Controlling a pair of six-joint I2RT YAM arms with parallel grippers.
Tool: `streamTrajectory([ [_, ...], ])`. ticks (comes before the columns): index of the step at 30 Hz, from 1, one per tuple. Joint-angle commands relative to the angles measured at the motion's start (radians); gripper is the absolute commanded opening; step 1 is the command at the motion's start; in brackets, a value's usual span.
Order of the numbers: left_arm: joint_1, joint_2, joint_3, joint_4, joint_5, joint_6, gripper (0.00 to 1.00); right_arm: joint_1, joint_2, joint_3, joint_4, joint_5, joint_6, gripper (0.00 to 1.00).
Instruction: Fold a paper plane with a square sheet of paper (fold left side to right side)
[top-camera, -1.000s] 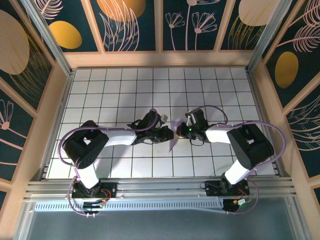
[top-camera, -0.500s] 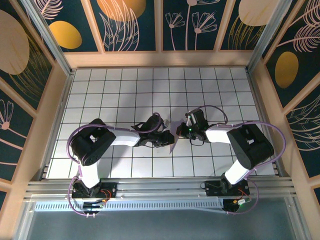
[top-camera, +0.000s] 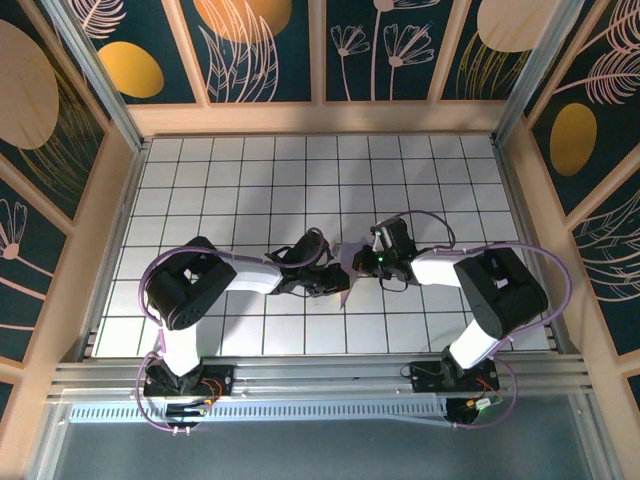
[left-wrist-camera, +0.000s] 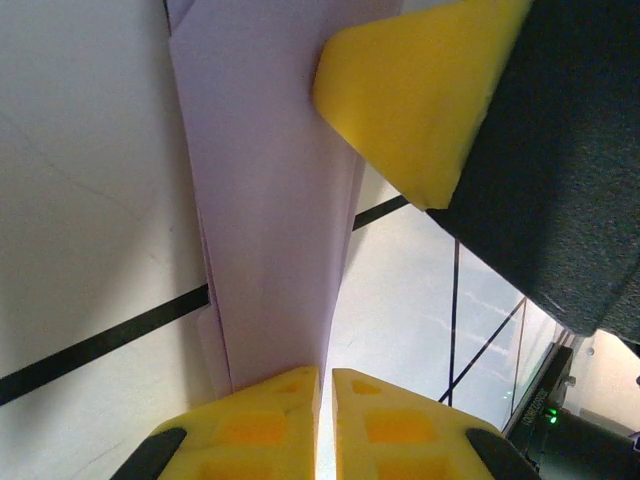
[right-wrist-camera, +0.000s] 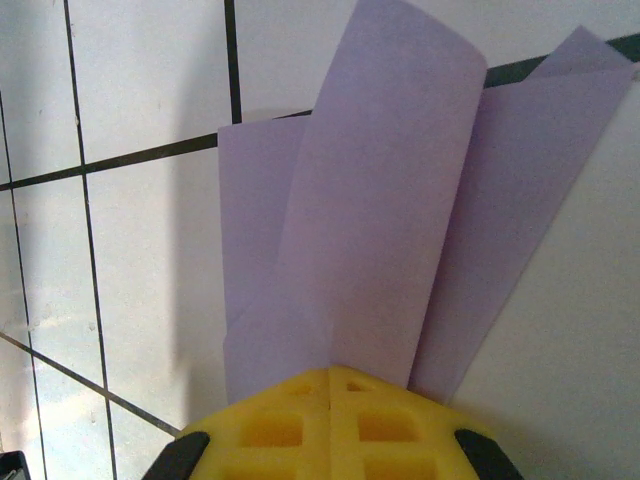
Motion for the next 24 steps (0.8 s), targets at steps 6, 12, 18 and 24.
streamTrajectory([
  [6,-0.025,0.048,0.057,-0.134,-0.059,0.037,0.1,0.005,-0.024,0.011,-0.14,-0.01,-0.013,0.0],
  [12,-0.036,0.063,0.092,-0.236,-0.126,0.058,0.08,-0.014,-0.113,0.057,-0.152,-0.026,-0.019,0.0],
  [18,-0.041,0.067,0.106,-0.297,-0.169,0.079,0.07,-0.016,-0.18,-0.005,-0.151,-0.035,-0.026,0.0],
  [24,-0.043,0.074,0.106,-0.306,-0.171,0.082,0.07,-0.008,-0.161,-0.064,-0.025,-0.094,0.012,0.0],
])
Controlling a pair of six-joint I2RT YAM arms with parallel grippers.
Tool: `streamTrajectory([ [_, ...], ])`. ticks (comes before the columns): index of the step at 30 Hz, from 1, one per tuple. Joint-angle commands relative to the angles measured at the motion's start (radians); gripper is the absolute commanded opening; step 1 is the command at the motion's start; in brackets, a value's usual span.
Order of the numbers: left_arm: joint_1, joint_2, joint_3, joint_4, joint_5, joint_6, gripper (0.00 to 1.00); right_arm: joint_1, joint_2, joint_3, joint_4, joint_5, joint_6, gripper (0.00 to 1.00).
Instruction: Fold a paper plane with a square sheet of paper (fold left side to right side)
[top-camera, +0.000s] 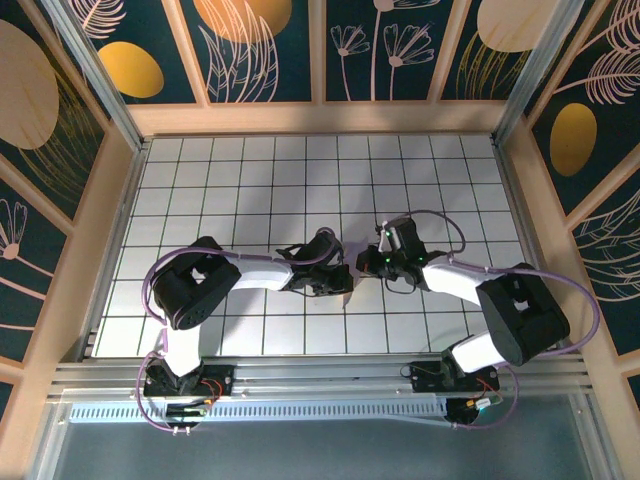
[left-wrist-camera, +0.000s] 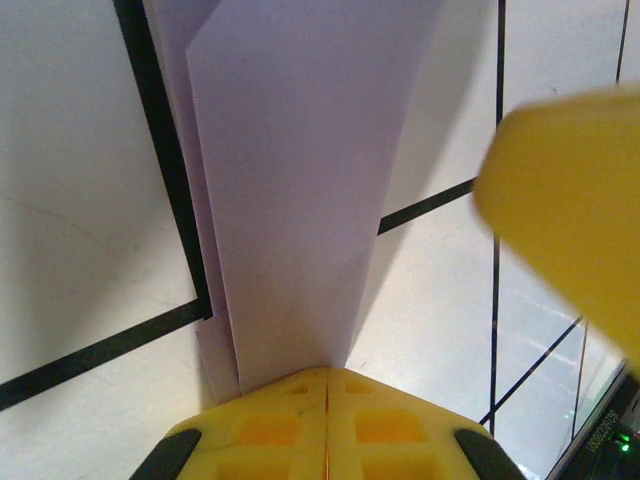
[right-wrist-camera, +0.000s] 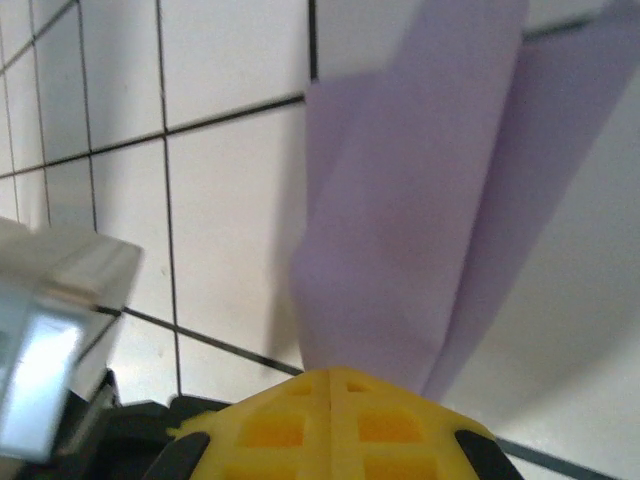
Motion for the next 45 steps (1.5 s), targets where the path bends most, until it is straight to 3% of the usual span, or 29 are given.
streamTrajectory([
  [1,-0.001,0.045,-0.009,-0.116,-0.065,0.017,0.07,0.006,0.021,-0.013,0.069,-0.04,0.01,0.0],
  [22,0.0,0.058,0.044,-0.176,-0.094,0.02,0.06,0.031,0.142,-0.042,0.125,-0.004,-0.003,0.0],
  [45,0.0,0.063,0.037,-0.191,-0.094,0.018,0.05,-0.13,0.235,0.068,0.045,0.045,-0.142,0.0],
])
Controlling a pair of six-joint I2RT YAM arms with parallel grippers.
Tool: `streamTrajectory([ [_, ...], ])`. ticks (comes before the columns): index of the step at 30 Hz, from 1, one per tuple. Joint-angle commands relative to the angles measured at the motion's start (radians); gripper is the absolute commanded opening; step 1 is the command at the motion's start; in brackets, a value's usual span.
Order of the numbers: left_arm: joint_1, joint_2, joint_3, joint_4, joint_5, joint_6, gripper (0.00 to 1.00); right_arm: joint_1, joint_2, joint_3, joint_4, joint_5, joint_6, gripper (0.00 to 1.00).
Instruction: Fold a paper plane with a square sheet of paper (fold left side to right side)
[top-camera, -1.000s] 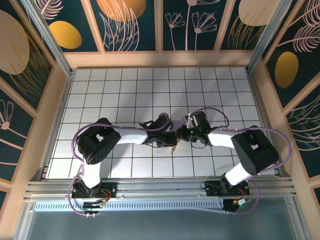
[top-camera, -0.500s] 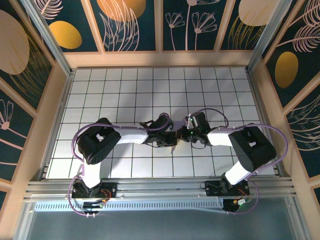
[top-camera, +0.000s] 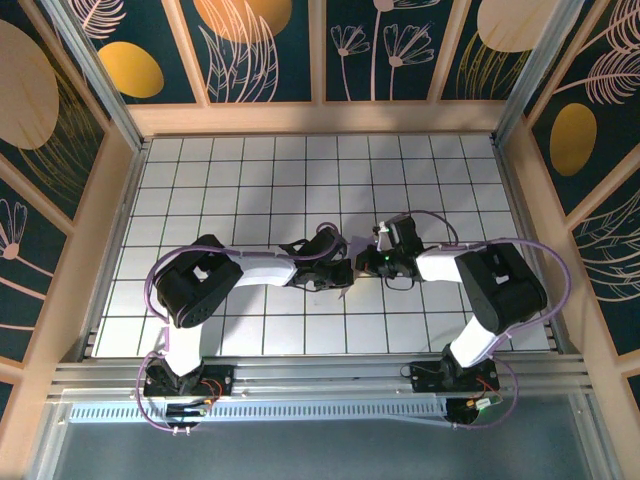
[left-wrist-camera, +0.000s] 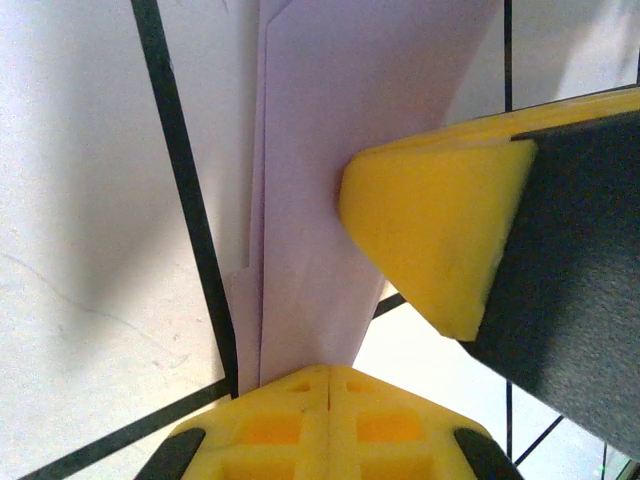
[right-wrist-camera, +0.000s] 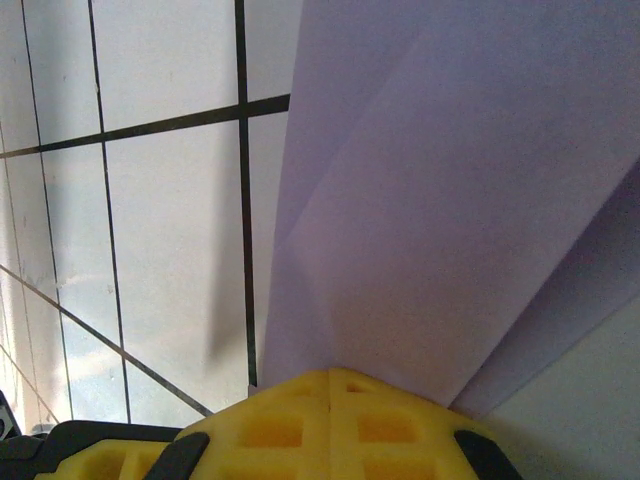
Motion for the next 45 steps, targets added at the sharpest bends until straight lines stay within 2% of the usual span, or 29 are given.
streamTrajectory([
  [1,0.0,0.043,-0.023,-0.139,-0.006,0.002,0.05,-0.059,0.036,0.019,-0.039,0.143,-0.048,0.0],
  [31,-0.002,0.05,-0.025,-0.14,-0.001,0.001,0.05,-0.224,0.124,0.135,-0.053,0.086,-0.087,0.0],
  [39,-0.001,0.011,-0.023,-0.094,0.005,-0.003,0.06,-0.189,0.169,0.163,-0.118,0.079,-0.123,0.0],
  [45,0.019,-0.11,-0.017,-0.094,-0.043,0.002,0.08,-0.134,0.18,0.151,-0.148,0.071,-0.132,0.0],
])
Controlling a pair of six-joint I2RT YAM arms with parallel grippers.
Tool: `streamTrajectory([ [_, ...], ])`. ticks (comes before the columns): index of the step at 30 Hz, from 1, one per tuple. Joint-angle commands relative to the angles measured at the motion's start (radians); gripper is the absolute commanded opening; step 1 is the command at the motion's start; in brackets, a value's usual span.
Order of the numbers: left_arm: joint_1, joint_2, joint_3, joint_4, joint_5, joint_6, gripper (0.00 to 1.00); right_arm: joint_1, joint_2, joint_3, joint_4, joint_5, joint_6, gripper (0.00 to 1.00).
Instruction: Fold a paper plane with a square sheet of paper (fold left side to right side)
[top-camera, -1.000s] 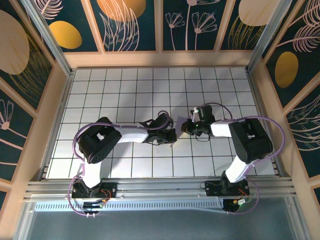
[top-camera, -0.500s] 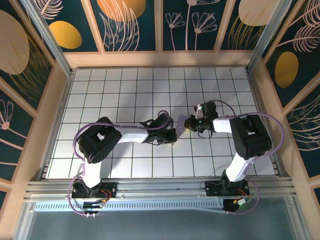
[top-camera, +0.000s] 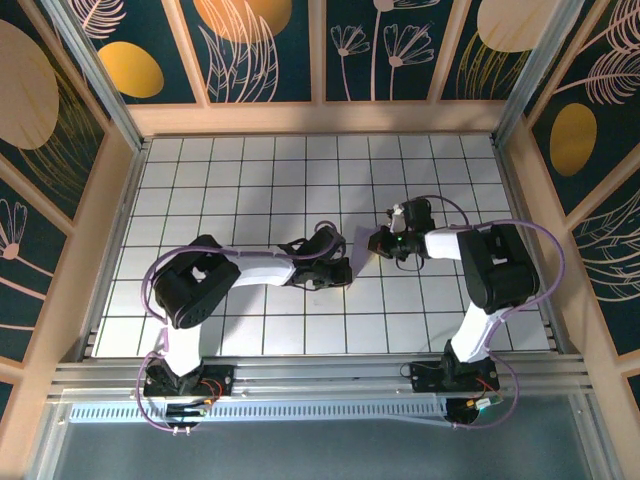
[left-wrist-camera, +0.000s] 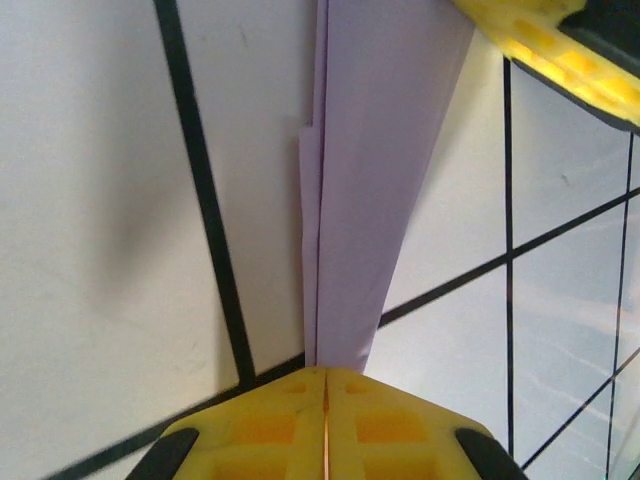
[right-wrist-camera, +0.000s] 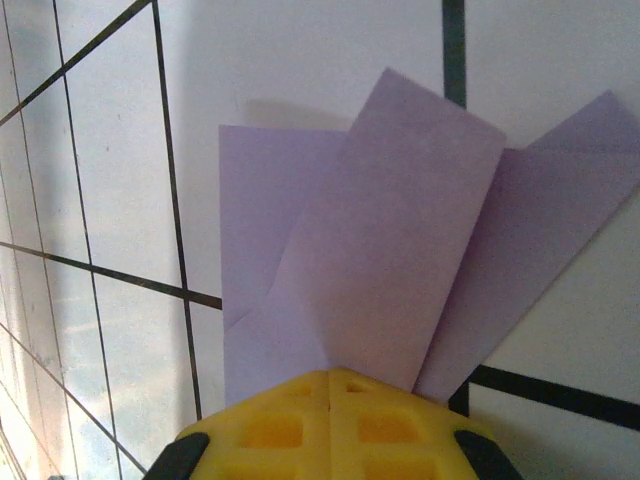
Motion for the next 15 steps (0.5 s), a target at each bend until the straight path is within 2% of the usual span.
streamTrajectory([
  [1,0.019,-0.114,-0.021,-0.078,-0.03,0.002,0.09,0.036,0.052,-0.014,-0.058,0.139,-0.038,0.0],
  [4,0.039,-0.214,-0.051,-0.058,-0.047,0.002,0.1,0.067,0.048,-0.018,-0.062,0.126,-0.041,0.0],
  [8,0.057,-0.271,-0.117,0.005,-0.001,-0.015,0.1,0.11,0.041,-0.025,-0.064,0.114,-0.032,0.0],
  [15,0.059,-0.131,-0.064,0.079,0.101,-0.016,0.07,0.125,0.022,-0.045,-0.045,0.129,-0.004,0.0],
])
